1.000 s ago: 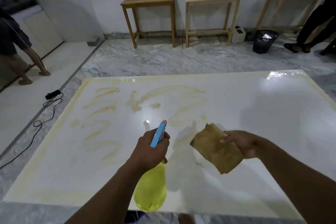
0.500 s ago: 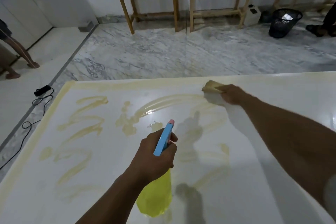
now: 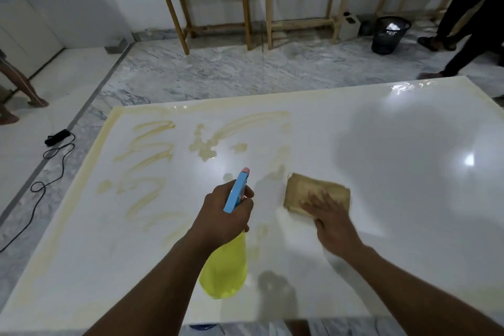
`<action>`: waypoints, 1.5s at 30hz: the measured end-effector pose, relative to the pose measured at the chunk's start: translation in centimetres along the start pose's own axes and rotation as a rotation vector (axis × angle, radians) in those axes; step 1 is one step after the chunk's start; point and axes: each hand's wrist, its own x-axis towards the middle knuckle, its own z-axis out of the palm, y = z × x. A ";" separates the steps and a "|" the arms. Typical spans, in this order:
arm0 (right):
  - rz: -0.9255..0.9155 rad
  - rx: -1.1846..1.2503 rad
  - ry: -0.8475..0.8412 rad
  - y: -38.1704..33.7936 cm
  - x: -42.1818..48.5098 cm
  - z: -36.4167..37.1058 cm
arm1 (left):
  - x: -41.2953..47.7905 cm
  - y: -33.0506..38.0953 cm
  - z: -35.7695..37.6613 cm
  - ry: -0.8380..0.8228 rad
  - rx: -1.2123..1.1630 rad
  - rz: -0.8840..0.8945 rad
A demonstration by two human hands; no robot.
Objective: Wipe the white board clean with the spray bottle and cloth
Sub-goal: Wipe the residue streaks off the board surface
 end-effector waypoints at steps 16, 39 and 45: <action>0.730 1.366 -0.438 -7.7 -6.4 -11.8 | -9.1 -0.5 -3.0 -0.052 -0.062 0.033; 0.067 -0.164 -0.117 0.9 32.6 -1.2 | 13.6 -2.5 -5.8 0.016 -0.003 -0.082; -0.006 -0.109 -0.055 -1.8 18.3 1.0 | 8.0 -3.0 -7.0 0.039 -0.019 -0.093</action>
